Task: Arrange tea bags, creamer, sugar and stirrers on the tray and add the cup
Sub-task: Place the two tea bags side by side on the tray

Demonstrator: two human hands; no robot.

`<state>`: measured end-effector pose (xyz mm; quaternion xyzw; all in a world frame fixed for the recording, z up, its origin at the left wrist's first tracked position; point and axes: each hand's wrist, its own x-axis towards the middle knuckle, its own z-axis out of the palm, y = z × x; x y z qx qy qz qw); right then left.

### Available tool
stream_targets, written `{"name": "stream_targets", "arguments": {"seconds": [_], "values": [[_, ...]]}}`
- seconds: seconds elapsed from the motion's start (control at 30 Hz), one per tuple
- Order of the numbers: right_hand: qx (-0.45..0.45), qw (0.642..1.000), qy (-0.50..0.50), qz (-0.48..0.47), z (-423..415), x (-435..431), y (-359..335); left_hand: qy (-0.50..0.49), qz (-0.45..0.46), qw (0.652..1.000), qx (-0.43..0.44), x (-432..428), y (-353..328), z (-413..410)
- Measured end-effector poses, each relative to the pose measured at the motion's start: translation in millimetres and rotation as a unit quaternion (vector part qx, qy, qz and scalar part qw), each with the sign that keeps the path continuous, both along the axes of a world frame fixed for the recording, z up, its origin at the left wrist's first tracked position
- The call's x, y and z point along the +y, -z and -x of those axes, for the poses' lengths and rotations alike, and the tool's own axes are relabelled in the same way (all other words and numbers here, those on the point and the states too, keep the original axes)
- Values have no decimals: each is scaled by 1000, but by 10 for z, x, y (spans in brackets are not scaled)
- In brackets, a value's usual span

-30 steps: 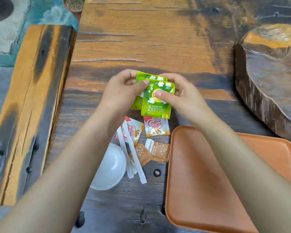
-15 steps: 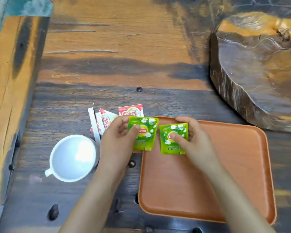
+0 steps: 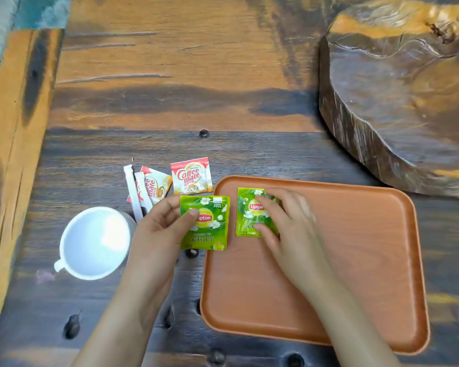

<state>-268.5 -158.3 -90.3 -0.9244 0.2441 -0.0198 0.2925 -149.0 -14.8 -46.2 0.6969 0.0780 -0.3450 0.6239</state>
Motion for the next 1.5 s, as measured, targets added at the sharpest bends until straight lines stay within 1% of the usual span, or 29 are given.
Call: {"name": "stream_targets", "arguments": {"seconds": [0.2,0.27,0.33,0.37,0.43,0.47,0.5,0.53,0.57,0.6,0.63,0.67,0.7,0.73,0.8,0.9,0.97,1.03,1.1,1.17,1.23,1.5], "values": [[-9,1000,-13,4,-77,-8,-24,5,-9,1000,5,-4,7,25],[-35,999,0,-27,-59,-15,-67,7,-2,1000,6,-36,-7,49],[-93,990,44,-94,-20,-16,-144,12,11,1000,7,-94,-20,100],[-123,980,68,-144,10,-3,-190,20,19,1000,11,-138,-29,142],[-155,943,105,-274,66,41,-268,39,39,998,30,-252,-44,243],[-161,924,117,-327,94,61,-289,47,51,997,38,-317,-39,293],[-166,910,130,-357,126,68,-296,52,57,996,39,-381,-39,342],[-175,901,150,-368,161,58,-289,57,45,997,16,-437,-33,384],[-186,894,174,-369,192,29,-274,70,6,997,-44,-473,-10,416],[-194,891,201,-358,217,-15,-258,93,-53,985,-133,-493,18,437],[-195,893,228,-337,237,-65,-238,125,-115,957,-235,-503,35,448],[-189,898,248,-311,247,-116,-214,162,-160,917,-327,-511,57,454],[-177,906,260,-285,243,-159,-192,201,-185,880,-387,-519,100,459],[-162,915,262,-261,225,-185,-170,241,-200,853,-417,-521,153,466],[-125,939,242,-210,173,-203,-131,304,-222,826,-419,-535,249,490],[-51,978,185,-87,116,-190,-95,333,-245,807,-421,-543,326,501],[-31,984,176,-27,126,-184,-86,335,-251,800,-430,-543,345,503],[-40,984,173,8,163,-180,-83,333,-252,797,-436,-540,356,505],[-40,989,139,24,197,-168,-76,333,-249,796,-440,-534,362,510],[-23,996,81,34,220,-148,-43,332,-248,794,-445,-529,367,507],[-10,998,47,38,242,-134,2,332,-249,794,-444,-529,369,509],[-6,999,30,32,289,-188,31,337,-256,794,-436,-526,374,508]]}}
